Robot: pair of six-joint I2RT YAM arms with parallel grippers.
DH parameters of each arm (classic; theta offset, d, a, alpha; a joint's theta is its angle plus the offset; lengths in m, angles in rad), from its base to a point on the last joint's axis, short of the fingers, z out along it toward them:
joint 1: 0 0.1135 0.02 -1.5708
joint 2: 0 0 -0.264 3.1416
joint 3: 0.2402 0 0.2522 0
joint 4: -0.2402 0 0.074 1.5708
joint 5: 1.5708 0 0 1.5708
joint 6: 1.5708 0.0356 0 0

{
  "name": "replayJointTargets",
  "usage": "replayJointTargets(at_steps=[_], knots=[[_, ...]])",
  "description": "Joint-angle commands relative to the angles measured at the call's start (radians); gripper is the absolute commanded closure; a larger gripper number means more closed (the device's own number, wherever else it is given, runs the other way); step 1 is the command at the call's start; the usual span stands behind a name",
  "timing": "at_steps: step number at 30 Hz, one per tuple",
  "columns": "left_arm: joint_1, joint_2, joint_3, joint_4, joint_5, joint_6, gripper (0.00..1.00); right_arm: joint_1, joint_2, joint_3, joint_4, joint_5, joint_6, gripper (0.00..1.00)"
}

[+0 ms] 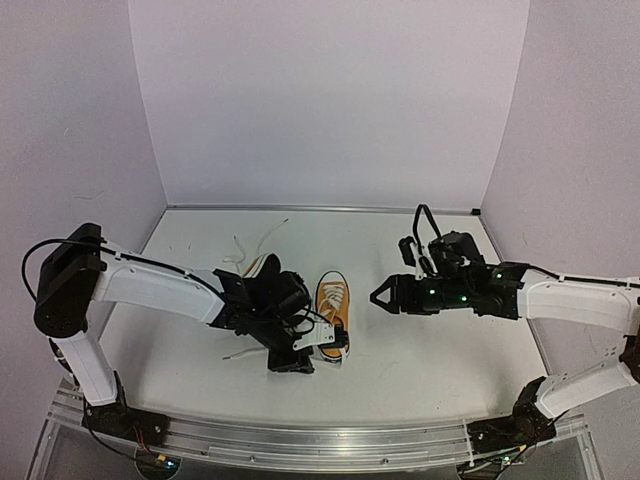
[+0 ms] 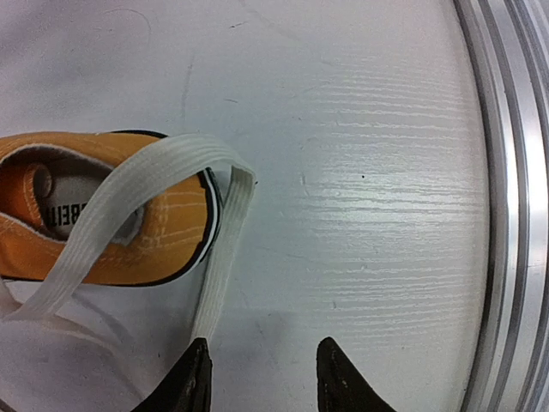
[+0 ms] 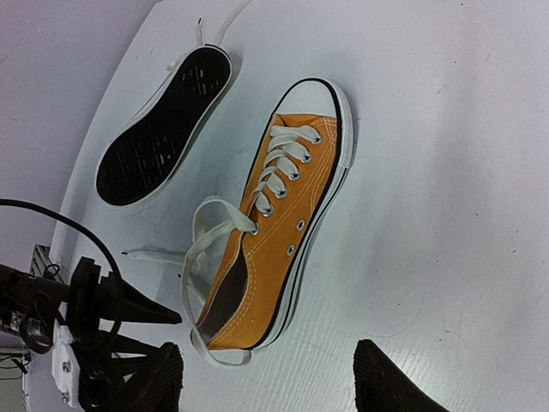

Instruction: Tie the shoes

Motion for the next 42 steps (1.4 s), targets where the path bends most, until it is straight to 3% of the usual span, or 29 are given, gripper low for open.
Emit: replayJointTargets(at_steps=[1, 6, 17, 23, 32, 42], knots=[[0.014, 0.057, 0.084, -0.046, 0.057, 0.094, 0.61, -0.009, -0.016, 0.027, 0.011, -0.017, -0.002, 0.35], [0.05, 0.111, 0.12, -0.091, 0.085, 0.11, 0.62, -0.013, -0.029, 0.016, 0.011, -0.017, 0.001, 0.35], [0.052, 0.217, 0.169, -0.141, -0.024, 0.107, 0.63, -0.015, -0.034, 0.005, 0.011, -0.018, 0.001, 0.35], [0.052, 0.218, 0.182, -0.177, -0.029, 0.103, 0.75, -0.017, -0.027, 0.009, 0.012, -0.021, -0.002, 0.35], [0.052, 0.12, 0.177, -0.148, -0.035, 0.103, 0.65, -0.017, -0.026, 0.005, 0.016, -0.03, -0.002, 0.35], [0.068, 0.213, 0.225, -0.174, -0.022, 0.118, 0.63, -0.017, -0.037, -0.004, 0.02, -0.029, 0.002, 0.35]])
